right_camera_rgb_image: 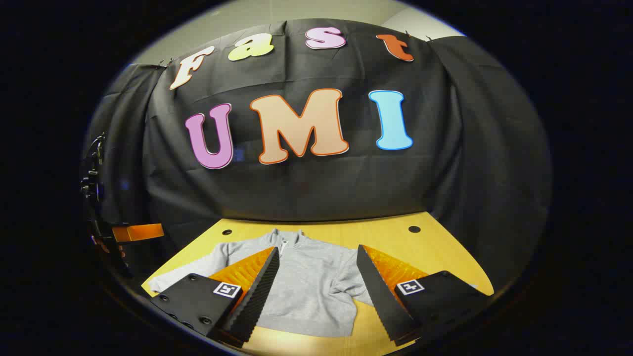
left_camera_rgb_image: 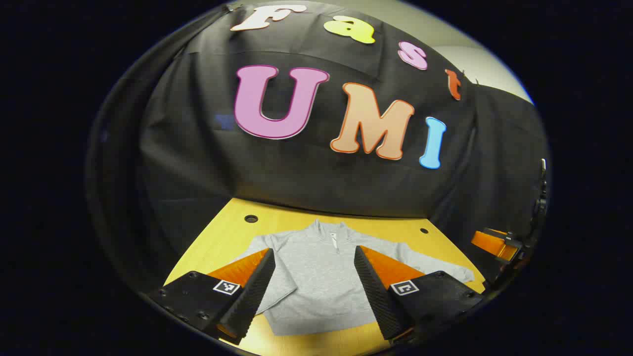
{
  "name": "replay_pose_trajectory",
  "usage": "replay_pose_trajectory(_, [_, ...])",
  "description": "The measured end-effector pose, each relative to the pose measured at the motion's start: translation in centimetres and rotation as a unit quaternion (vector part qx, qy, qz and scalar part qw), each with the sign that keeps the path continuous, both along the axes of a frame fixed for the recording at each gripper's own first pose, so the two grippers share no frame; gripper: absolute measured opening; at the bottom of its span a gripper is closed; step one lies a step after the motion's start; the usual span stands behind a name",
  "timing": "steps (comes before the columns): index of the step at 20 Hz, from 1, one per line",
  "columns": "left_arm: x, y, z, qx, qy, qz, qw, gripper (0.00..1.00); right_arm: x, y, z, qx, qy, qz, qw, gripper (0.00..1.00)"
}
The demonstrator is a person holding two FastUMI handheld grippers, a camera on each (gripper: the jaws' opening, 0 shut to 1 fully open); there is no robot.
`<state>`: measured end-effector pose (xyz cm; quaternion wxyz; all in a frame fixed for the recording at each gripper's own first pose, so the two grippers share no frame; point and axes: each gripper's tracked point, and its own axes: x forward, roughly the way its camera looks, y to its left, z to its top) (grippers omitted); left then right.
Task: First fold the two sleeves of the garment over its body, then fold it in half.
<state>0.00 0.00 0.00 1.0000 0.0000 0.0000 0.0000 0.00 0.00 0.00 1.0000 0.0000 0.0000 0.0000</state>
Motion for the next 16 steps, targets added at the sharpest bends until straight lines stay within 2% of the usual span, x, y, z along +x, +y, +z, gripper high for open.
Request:
replay_pose_trajectory(3, [0.4, -0.5, 0.1, 0.016, 0.004, -0.027, 1.0, 0.94, -0.4, -0.6, -0.3, 0.004, -0.007, -0.024, 1.0, 0.98])
replay_pose_trajectory(7, [0.6, -0.4, -0.7, -0.004, 0.015, -0.044, 0.999, 0.94, -1.3, -1.0, -1.2, 0.013, -0.002, -0.041, 0.999, 0.98])
replay_pose_trajectory(13, [0.5, 1.1, -1.3, -0.026, 0.02, -0.031, 0.999, 0.94, -2.2, -2.4, -2.0, 0.01, 0.009, -0.061, 0.998, 0.98])
replay_pose_trajectory(16, [0.6, 1.4, -1.3, -0.028, 0.021, -0.024, 0.999, 0.94, -2.5, -4.7, -2.0, 0.019, 0.009, -0.076, 0.997, 0.98])
